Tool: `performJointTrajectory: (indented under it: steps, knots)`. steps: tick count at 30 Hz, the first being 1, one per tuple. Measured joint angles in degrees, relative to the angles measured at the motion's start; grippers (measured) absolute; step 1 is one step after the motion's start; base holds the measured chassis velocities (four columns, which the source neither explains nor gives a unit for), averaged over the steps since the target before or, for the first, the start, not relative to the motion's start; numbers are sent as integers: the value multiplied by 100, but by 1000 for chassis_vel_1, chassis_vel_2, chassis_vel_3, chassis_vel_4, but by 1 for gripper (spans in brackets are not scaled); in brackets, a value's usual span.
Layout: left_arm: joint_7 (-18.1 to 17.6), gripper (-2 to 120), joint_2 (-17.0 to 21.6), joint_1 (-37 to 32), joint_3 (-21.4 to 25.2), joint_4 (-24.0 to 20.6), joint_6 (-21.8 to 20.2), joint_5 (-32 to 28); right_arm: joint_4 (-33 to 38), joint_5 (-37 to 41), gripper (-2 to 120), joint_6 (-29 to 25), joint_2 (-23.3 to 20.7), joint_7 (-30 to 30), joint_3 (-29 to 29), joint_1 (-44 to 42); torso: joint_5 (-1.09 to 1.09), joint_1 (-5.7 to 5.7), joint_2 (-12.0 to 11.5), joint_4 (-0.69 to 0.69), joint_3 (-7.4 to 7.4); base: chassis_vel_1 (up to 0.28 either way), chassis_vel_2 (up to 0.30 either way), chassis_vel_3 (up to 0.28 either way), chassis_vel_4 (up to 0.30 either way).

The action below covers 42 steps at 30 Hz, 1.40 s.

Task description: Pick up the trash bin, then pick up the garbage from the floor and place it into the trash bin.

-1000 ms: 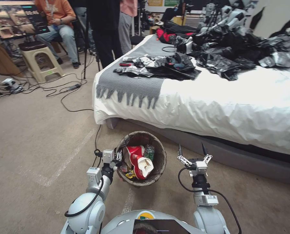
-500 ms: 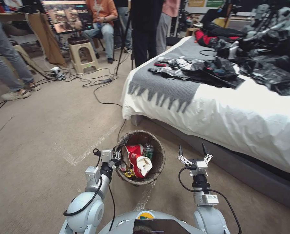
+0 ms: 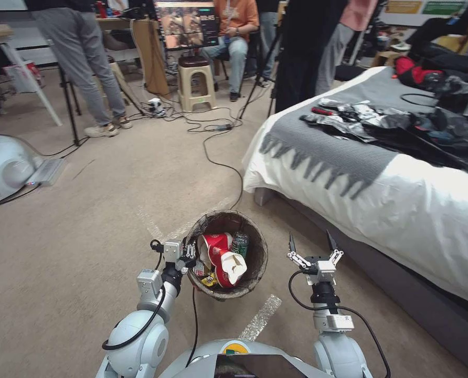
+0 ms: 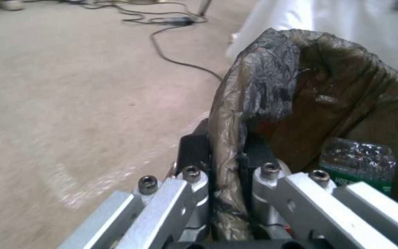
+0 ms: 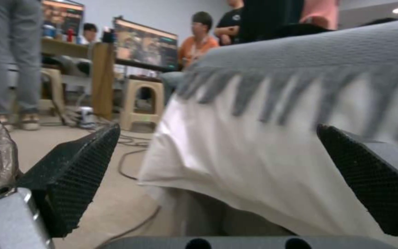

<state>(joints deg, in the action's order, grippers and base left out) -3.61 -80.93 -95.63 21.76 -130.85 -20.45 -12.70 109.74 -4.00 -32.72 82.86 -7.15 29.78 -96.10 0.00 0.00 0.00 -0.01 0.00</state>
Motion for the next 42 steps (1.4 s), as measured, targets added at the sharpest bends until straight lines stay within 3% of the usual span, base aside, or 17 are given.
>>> performJointTrajectory:
  steps: [42]
  knots:
    - [4, 6, -3, 11, 10, -27, -2, 3, -40, 11, 100, 39, -4, 9, -12, 106, 0, 0, 0, 0, 0, 125, 128, 124, 123]
